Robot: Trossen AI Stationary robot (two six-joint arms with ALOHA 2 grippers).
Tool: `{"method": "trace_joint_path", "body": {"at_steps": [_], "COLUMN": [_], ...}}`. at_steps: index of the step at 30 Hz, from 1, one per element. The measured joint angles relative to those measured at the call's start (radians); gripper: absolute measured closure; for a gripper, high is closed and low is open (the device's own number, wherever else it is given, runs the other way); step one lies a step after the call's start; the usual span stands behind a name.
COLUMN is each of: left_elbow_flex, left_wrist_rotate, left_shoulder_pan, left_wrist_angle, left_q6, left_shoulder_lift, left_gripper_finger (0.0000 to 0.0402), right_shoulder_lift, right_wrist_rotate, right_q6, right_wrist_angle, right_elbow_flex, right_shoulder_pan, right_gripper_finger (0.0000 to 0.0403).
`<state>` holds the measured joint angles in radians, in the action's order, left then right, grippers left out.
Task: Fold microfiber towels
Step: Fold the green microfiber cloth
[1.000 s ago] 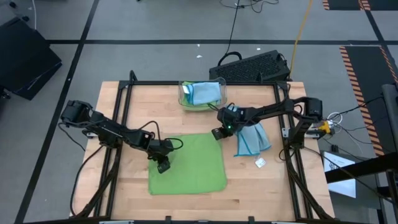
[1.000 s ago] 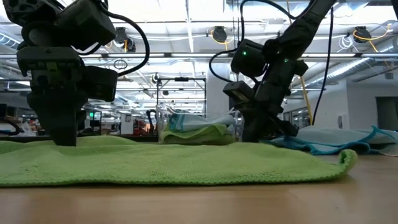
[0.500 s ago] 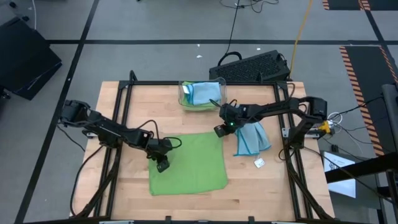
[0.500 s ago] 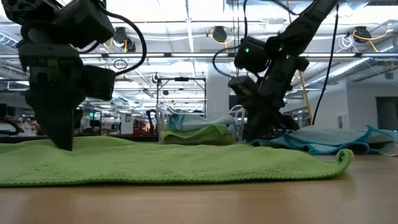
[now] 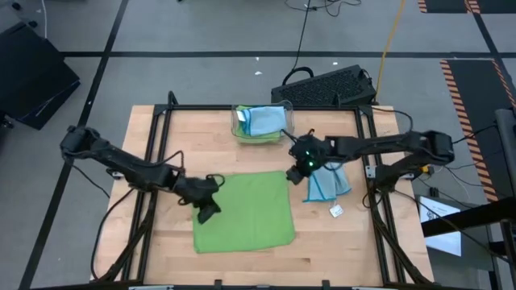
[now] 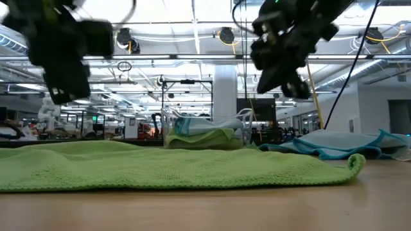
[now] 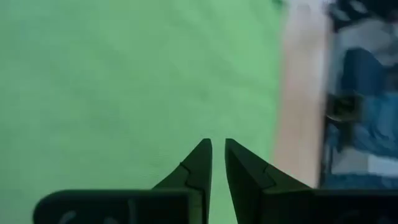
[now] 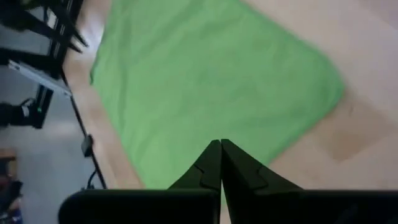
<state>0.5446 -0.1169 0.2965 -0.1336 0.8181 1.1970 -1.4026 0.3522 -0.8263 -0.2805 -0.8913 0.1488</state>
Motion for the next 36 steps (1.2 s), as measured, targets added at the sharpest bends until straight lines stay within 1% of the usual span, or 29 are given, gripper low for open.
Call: {"method": "trace_joint_path", "body": {"at_steps": [2, 4, 6, 8, 10, 12, 15, 17, 19, 20, 23, 24, 26, 27, 29, 32, 34, 36], "left_elbow_flex": [0.002, 0.002, 0.002, 0.002, 0.002, 0.002, 0.002, 0.003, 0.001, 0.001, 0.003, 0.002, 0.005, 0.006, 0.021, 0.051, 0.070, 0.081], "left_wrist_rotate": [0.021, 0.069, 0.123, 0.151, 0.175, 0.220, 0.337, 0.381, 0.383, 0.378, 0.350, 0.336, 0.268, 0.236, 0.182, 0.154, 0.181, 0.268], "left_shoulder_pan": [0.073, 0.156, 0.230, 0.288, 0.331, 0.364, 0.394, 0.397, 0.391, 0.385, 0.373, 0.367, 0.348, 0.337, 0.308, 0.261, 0.232, 0.212], "left_wrist_angle": [0.005, -0.018, -0.054, -0.090, -0.095, -0.078, -0.078, -0.074, -0.047, 0.003, 0.164, 0.229, 0.333, 0.346, 0.318, 0.207, 0.081, -0.070], "left_q6": [-0.014, -0.004, 0.050, 0.120, 0.176, 0.217, 0.243, 0.273, 0.284, 0.283, 0.248, 0.234, 0.215, 0.211, 0.213, 0.233, 0.237, 0.253], "left_shoulder_lift": [-0.020, -0.034, -0.042, -0.041, -0.038, -0.016, 0.050, 0.120, 0.195, 0.233, 0.337, 0.368, 0.410, 0.410, 0.394, 0.295, 0.224, 0.150], "left_gripper_finger": [0.0354, 0.0354, 0.0354, 0.0354, 0.0354, 0.0354, 0.0354, 0.0354, 0.0355, 0.0355, 0.0355, 0.0355, 0.0355, 0.0355, 0.0355, 0.0355, 0.0355, 0.0355], "right_shoulder_lift": [0.036, 0.068, 0.092, 0.104, 0.105, 0.094, 0.060, 0.035, 0.008, -0.005, -0.052, -0.071, -0.116, -0.138, -0.177, -0.231, -0.262, -0.286], "right_wrist_rotate": [-0.035, -0.082, -0.139, -0.191, -0.229, -0.273, -0.331, -0.336, -0.324, -0.323, -0.320, -0.305, -0.268, -0.245, -0.209, -0.178, -0.164, -0.147], "right_q6": [-0.026, -0.053, -0.080, -0.114, -0.149, -0.182, -0.207, -0.219, -0.231, -0.235, -0.239, -0.239, -0.244, -0.253, -0.270, -0.291, -0.291, -0.278], "right_wrist_angle": [-0.040, -0.073, -0.083, -0.081, -0.061, -0.058, -0.033, -0.012, 0.033, 0.058, 0.198, 0.247, 0.351, 0.393, 0.449, 0.492, 0.515, 0.526], "right_elbow_flex": [0.000, 0.000, 0.000, 0.000, -0.001, -0.001, -0.001, -0.001, -0.001, -0.001, -0.001, -0.001, -0.001, -0.001, -0.001, -0.001, -0.003, -0.016], "right_shoulder_pan": [-0.052, -0.109, -0.165, -0.218, -0.260, -0.289, -0.306, -0.306, -0.297, -0.294, -0.282, -0.276, -0.264, -0.259, -0.251, -0.247, -0.246, -0.249], "right_gripper_finger": [0.0403, 0.0403, 0.0403, 0.0403, 0.0403, 0.0403, 0.0403, 0.0403, 0.0403, 0.0403, 0.0403, 0.0403, 0.0403, 0.0403, 0.0403, 0.0403, 0.0403, 0.0403]}}
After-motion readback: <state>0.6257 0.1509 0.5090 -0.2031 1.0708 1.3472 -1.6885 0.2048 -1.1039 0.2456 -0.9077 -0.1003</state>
